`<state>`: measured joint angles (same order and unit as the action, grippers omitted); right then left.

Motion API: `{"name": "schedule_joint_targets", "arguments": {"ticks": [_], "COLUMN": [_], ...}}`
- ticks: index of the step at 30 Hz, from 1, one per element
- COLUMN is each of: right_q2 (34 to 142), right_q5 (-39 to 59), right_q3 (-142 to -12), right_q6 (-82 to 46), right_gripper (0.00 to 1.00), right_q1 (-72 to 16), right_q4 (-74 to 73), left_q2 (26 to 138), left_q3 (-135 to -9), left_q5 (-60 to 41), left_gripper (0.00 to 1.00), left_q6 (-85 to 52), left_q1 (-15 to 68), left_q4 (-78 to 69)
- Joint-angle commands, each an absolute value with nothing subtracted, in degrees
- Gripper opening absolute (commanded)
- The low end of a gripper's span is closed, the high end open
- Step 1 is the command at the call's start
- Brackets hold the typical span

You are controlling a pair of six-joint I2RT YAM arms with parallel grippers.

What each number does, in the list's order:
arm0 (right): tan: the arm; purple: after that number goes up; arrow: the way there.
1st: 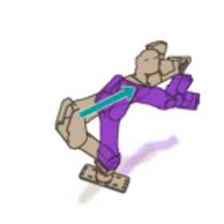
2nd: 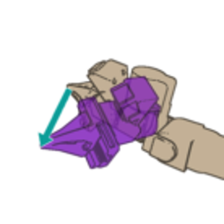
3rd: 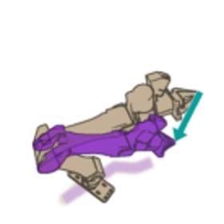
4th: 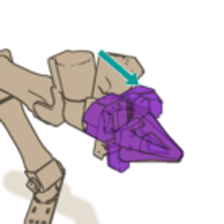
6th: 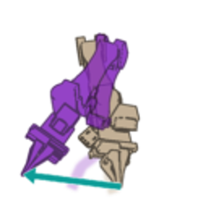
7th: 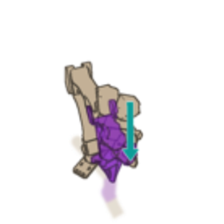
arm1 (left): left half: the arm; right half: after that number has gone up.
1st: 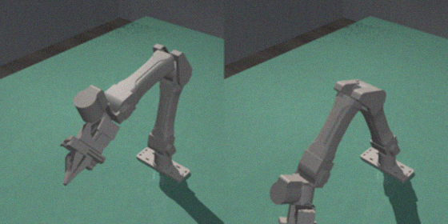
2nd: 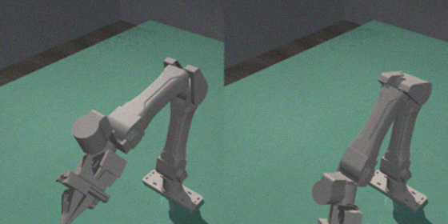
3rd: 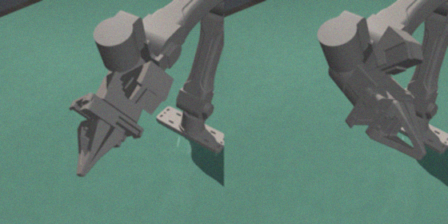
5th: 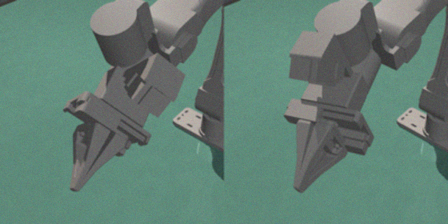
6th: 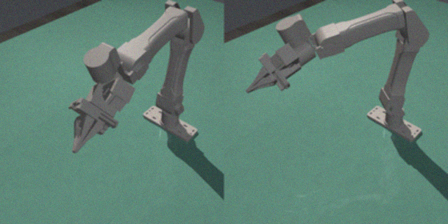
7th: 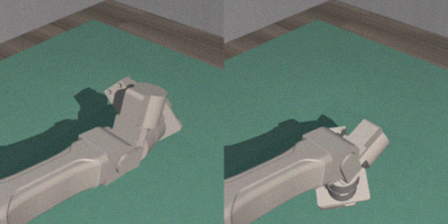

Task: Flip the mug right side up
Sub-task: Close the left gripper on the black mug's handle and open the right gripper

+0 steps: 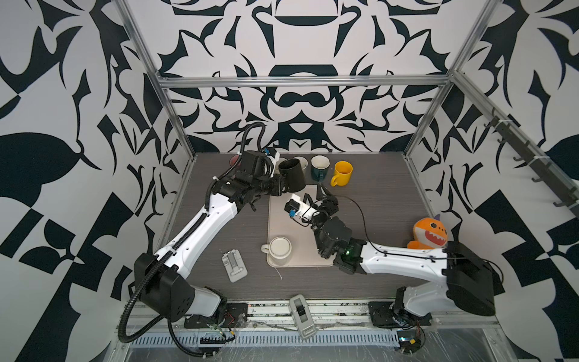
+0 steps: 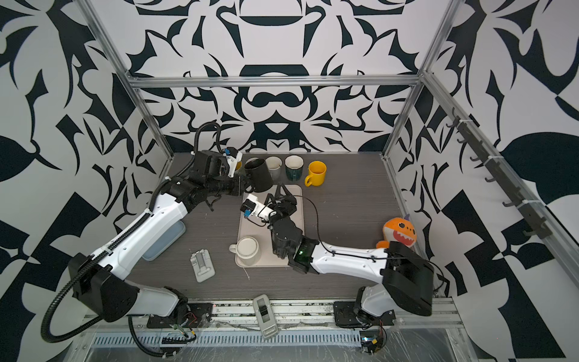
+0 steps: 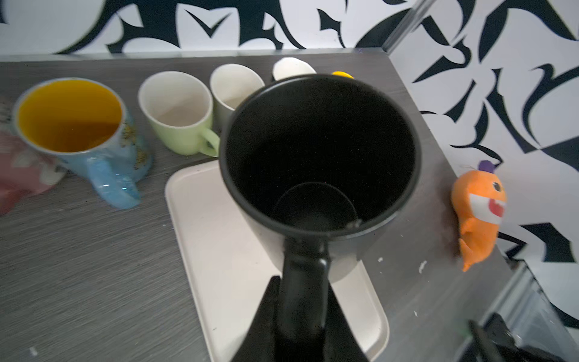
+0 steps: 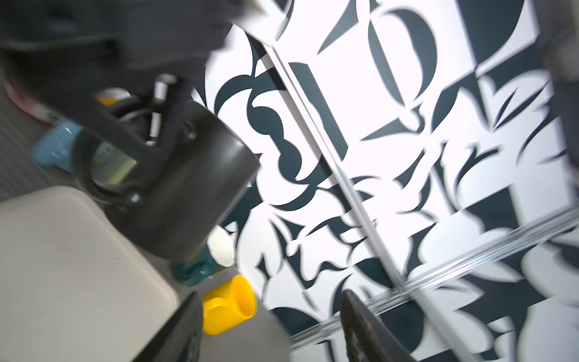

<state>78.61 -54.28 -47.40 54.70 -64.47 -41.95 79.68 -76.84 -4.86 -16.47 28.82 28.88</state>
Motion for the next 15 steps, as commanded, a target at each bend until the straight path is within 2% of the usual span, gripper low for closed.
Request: {"name": "schedule_joint_targets", "arguments": {"ticks": [1,5,7,11,15], "right_q2": [72.7,69.8,69.3,68.4,67.0], "right_q5": [-49.7,-36.3,-29.3,-15.8,-6.5], "right_q3": [-49.7,-54.5,-56.2,-57.5,-56.5], "right_q6": [28.1,9.4,3.1,-7.4,-13.7], "right_gripper": [0.69,0.69,0.69,0.70,0.70], "right_q1": [-63.2,-57.1,-53.7,-46.4,-42.1], "right_q4": [-17.5,2.2,7.5,12.7,12.2], "left_q2": [73.5,68.9,67.7,66.1,65.3], "left_q3": [-74.9,-69.3,-66.9,-61.9,-56.6], "left_q5": [6.1,17.1,21.6,26.8,29.6], "left_gripper": [0.00,0.00,0.00,0.00,0.00], "left_q6": [-16.4,-13.0,-11.3,-8.7,-8.9], "left_q1": [28.5,28.4,28.4,28.3,27.7], "left_q4": [18.8,15.2,13.8,10.5,6.5]}}
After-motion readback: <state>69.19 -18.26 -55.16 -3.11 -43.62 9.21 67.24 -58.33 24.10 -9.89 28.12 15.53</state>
